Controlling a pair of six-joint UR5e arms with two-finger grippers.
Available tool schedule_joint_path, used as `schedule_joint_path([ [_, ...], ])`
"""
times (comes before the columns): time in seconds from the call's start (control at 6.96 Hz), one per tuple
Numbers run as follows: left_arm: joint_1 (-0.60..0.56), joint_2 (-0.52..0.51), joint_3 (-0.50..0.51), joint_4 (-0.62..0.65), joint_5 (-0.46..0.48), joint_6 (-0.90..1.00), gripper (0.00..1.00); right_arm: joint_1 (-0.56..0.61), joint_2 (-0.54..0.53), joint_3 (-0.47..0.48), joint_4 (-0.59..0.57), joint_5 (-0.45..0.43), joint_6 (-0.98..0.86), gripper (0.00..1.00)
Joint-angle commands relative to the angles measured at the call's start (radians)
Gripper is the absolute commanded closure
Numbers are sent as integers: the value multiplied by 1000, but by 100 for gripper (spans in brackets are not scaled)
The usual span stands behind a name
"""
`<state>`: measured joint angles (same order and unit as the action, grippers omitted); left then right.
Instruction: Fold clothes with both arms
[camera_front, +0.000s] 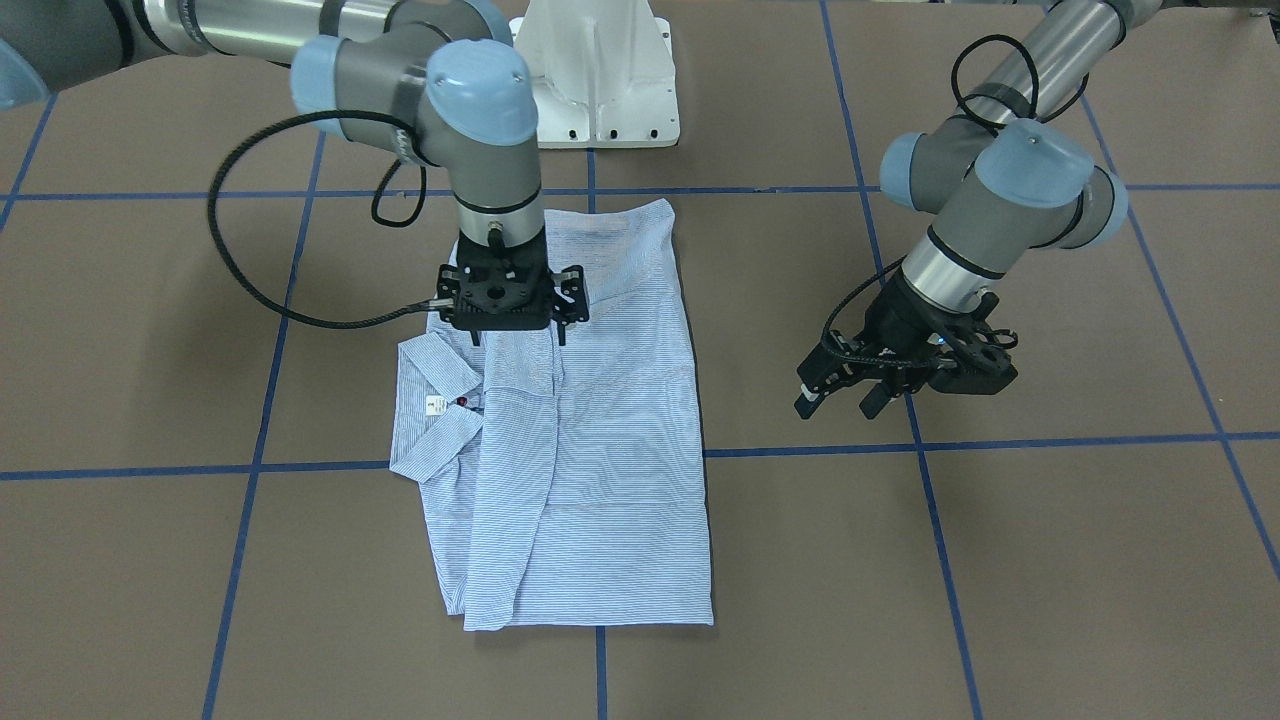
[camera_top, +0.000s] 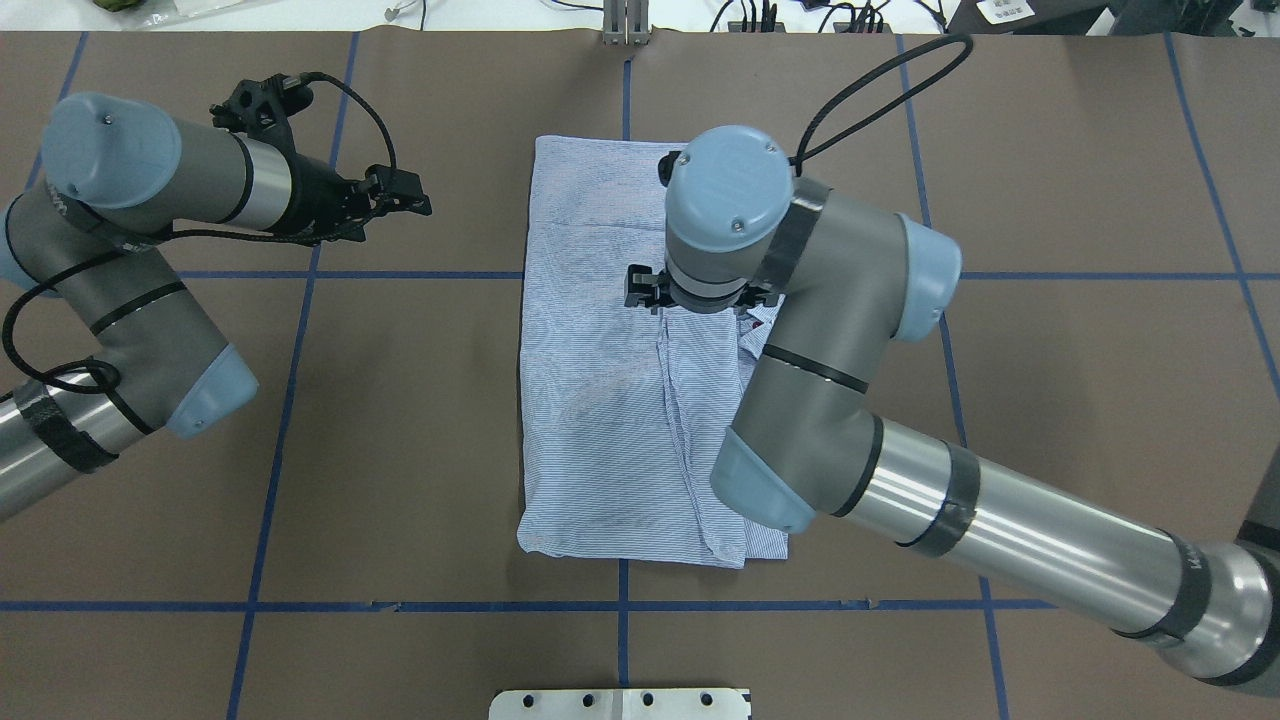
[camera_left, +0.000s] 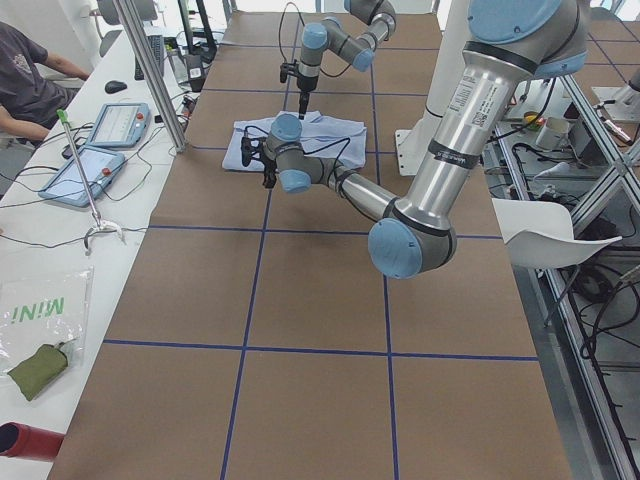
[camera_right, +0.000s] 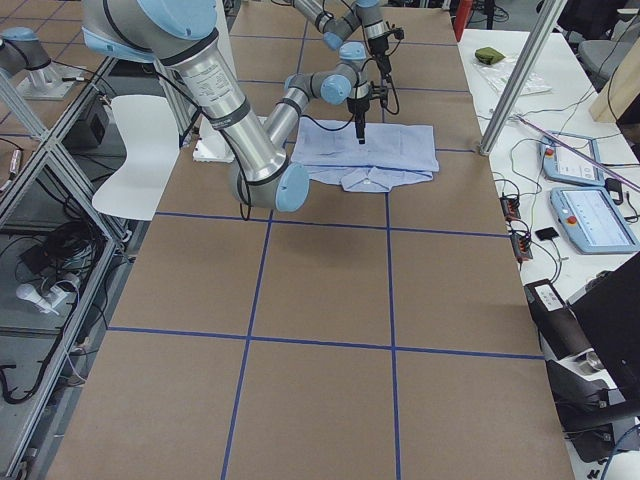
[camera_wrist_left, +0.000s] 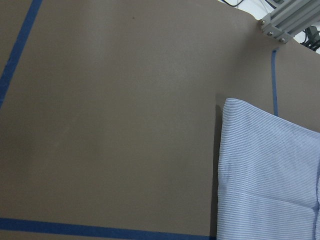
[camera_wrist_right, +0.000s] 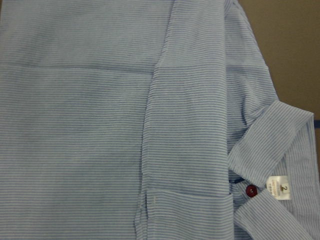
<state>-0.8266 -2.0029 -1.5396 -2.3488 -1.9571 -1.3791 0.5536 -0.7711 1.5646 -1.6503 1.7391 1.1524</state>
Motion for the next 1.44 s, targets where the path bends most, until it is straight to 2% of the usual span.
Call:
schedule_joint_path([
  [0.0,3,1,1,-1,0,0,0,-52,82,-168,0,-67,-65,0],
  [0.29,6,-4,6,-3,0,0,0,-58,95,-212,-2,-66,-97,0],
  [1.29,9,-14,9,-4,1,-3,0,-38,67,-210,-72,-66,-218,0],
])
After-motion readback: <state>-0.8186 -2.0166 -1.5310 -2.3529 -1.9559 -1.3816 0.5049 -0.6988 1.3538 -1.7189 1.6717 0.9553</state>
